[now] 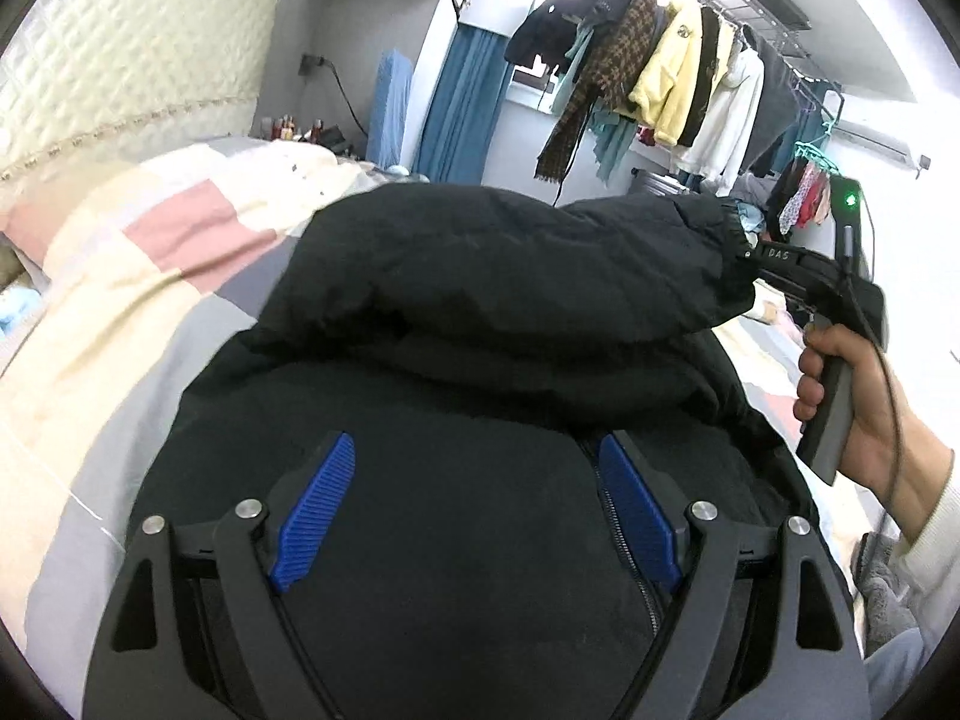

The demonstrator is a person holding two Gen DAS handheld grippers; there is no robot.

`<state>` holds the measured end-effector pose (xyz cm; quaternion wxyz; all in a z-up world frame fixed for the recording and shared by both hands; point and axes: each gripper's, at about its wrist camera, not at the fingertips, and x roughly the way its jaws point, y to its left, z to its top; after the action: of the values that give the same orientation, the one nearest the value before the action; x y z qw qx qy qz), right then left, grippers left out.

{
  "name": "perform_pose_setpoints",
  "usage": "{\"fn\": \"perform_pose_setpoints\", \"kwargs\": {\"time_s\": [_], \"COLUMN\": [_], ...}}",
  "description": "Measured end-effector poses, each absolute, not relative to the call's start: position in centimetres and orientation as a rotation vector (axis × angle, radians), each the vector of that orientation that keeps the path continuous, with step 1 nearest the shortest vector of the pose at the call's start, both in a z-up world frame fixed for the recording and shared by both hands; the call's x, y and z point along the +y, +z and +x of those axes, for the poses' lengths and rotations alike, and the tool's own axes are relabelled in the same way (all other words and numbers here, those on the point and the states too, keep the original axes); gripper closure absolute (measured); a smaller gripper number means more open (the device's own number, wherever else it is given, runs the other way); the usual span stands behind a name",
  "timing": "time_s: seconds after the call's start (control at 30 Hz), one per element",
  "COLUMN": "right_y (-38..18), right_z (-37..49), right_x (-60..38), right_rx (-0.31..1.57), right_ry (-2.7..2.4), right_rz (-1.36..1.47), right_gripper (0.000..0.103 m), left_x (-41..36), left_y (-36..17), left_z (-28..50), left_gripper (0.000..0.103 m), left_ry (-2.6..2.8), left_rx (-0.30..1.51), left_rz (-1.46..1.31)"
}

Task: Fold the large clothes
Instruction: 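Move the right gripper to the jacket collar, then grasp the collar with the right gripper while the left gripper grasps the collar beside it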

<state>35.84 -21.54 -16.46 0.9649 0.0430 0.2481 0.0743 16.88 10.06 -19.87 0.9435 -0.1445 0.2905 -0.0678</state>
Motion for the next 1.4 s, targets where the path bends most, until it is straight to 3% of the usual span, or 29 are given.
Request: {"fn": "perform_pose_setpoints", "kwargs": {"time_s": [0.33, 0.6, 0.73, 0.8, 0.87, 1.4], "right_y": [-23.7, -25.6, -24.2, -23.3, -21.9, -6.7], "right_z": [40.5, 41.1, 39.9, 38.8, 37.1, 22.5], "right_x": [-23.1, -22.8, -23.5, -24.0, -24.4, -26.4], "right_rx": [0.665, 0.695, 0.693, 0.695, 0.678, 0.535], "right_ry": [0.038, 0.044, 0.068, 0.084, 0.100, 0.217], "right_rz": [0.036, 0.003, 0.048, 0.067, 0.072, 0.105], "right_gripper": [0.093, 0.089, 0.076, 0.064, 0.045, 0.043], "left_x": [11.2, 11.2, 11.0, 10.8, 10.5, 9.3], "left_y": [-19.6, -20.1, -19.8, -19.4, -18.7, -6.6], "left_z": [15.6, 16.1, 15.8, 15.6, 15.2, 6.7], "left_gripper": [0.019, 0.019, 0.019, 0.019, 0.019, 0.019], "left_ry": [-0.108, -0.096, -0.085, -0.095, -0.108, -0.120], "left_rx": [0.576, 0.607, 0.603, 0.603, 0.601, 0.540], "left_rz": [-0.291, -0.305, -0.291, -0.289, -0.286, -0.232]}}
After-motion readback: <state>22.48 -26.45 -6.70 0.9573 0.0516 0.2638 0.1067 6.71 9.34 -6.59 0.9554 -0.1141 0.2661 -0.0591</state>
